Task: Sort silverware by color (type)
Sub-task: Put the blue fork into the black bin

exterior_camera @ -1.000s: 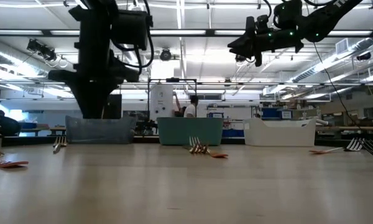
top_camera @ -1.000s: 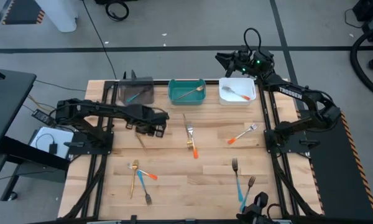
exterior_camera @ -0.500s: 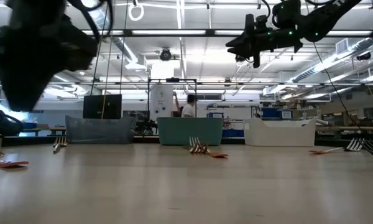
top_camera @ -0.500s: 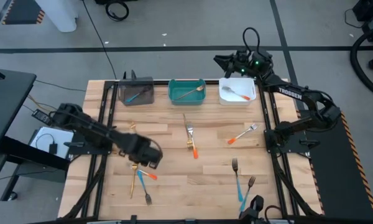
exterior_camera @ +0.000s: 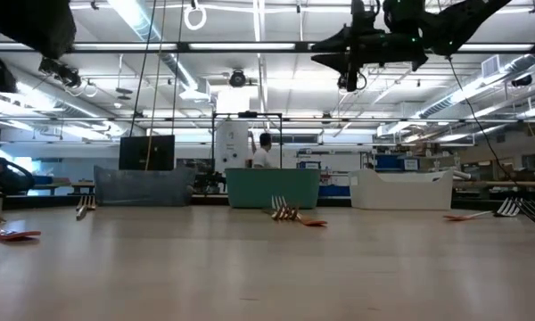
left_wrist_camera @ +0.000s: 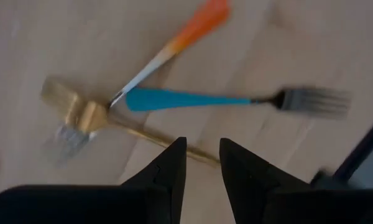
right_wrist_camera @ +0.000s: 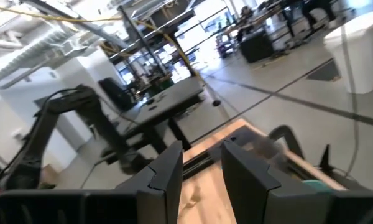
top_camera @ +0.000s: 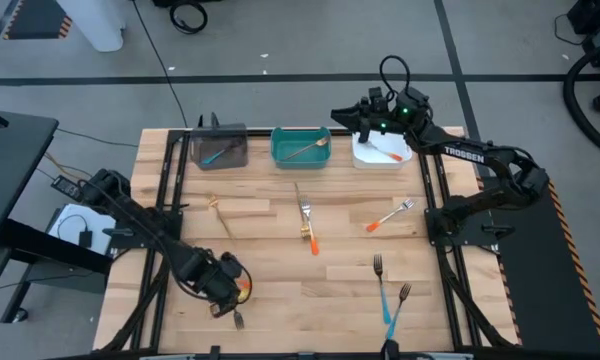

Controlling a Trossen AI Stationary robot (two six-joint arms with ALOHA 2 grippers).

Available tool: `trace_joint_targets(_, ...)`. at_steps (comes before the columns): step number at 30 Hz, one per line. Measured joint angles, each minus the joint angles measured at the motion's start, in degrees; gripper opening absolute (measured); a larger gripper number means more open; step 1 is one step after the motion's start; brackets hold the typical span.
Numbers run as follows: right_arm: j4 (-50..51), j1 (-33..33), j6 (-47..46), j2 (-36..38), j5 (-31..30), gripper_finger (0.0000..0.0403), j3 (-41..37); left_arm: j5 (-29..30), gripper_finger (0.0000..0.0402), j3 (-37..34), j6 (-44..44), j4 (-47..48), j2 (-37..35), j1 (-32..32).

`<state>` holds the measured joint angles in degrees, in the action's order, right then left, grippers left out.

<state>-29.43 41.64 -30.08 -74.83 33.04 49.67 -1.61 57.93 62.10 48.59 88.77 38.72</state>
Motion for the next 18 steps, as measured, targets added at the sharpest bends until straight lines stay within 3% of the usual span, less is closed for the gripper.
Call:
trace_joint_targets(10,0.0,-6.8,-0.5,0.0,0.1,0.0117,0.0,3.4,0.0105,0.0,-48.9,-1.8,0.0,0.0)
trace_joint_targets(18,0.0,-10.5,-1.9,0.0,0.1,0.0117,0.0,5.7,0.0105,0.0,-66.7,-8.2,2.0,0.0)
